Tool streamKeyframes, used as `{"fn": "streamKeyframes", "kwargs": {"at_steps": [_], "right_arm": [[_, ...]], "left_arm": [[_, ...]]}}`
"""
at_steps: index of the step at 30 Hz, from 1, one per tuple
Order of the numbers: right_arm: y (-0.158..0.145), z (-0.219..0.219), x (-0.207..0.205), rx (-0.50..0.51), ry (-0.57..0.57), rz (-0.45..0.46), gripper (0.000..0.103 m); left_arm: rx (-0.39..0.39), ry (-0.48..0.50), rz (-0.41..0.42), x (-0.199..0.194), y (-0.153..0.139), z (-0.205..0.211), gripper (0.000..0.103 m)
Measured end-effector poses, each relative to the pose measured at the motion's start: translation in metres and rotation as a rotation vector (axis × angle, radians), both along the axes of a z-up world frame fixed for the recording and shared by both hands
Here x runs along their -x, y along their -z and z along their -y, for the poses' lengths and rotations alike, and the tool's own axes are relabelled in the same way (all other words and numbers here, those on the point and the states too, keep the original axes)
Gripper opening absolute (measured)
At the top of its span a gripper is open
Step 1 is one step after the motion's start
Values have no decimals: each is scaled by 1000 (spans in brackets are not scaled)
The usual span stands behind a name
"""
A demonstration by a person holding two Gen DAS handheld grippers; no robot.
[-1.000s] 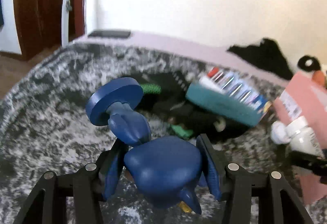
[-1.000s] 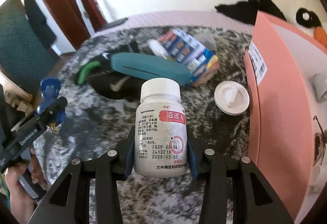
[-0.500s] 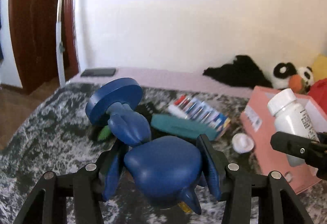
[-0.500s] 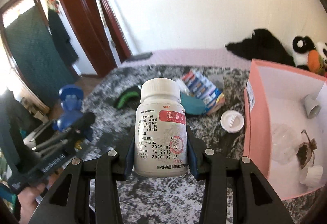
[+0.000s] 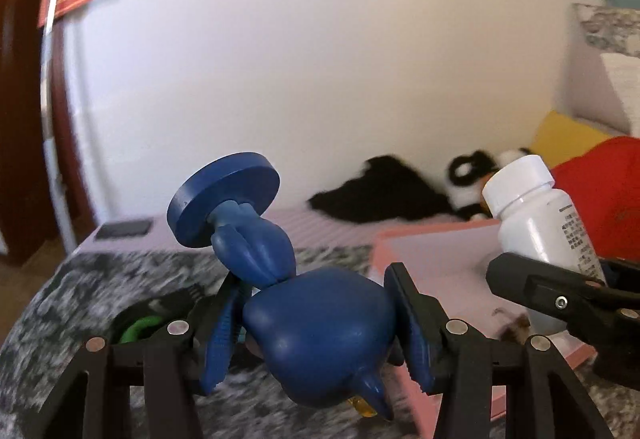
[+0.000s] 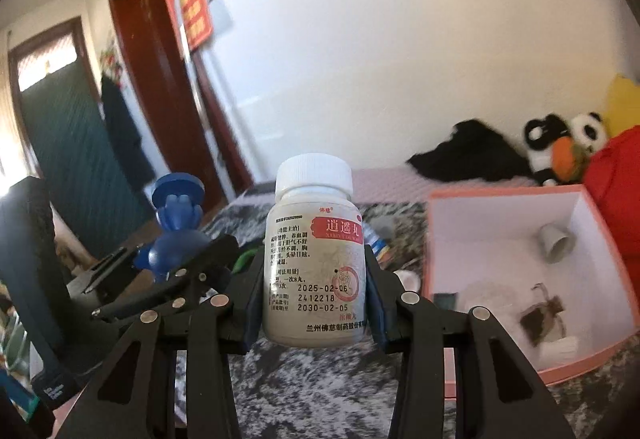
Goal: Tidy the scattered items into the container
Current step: 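Lower the figurine and pill bottle into the pink box and open both grippers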
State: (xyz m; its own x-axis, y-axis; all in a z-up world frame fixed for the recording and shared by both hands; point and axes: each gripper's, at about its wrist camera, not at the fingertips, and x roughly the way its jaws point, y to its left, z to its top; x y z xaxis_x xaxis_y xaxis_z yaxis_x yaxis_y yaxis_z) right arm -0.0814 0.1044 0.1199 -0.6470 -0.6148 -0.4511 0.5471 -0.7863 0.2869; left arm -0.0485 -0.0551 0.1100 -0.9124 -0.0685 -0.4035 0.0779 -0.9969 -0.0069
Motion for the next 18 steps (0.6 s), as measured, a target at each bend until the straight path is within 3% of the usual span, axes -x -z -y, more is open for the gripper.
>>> {"fn": "streamKeyframes", "kwargs": {"at_steps": [9, 14, 18], "right_arm": [[-28, -115, 1, 91, 224, -52, 45], [-20, -174, 20, 121, 343, -28, 45], [-4, -211, 46, 134, 415, 16, 45]], "left_arm": [[22, 168, -55, 31, -33, -87, 59], [21, 255, -39, 57, -28, -129, 59], [22, 281, 27, 91, -7, -148, 59]]}}
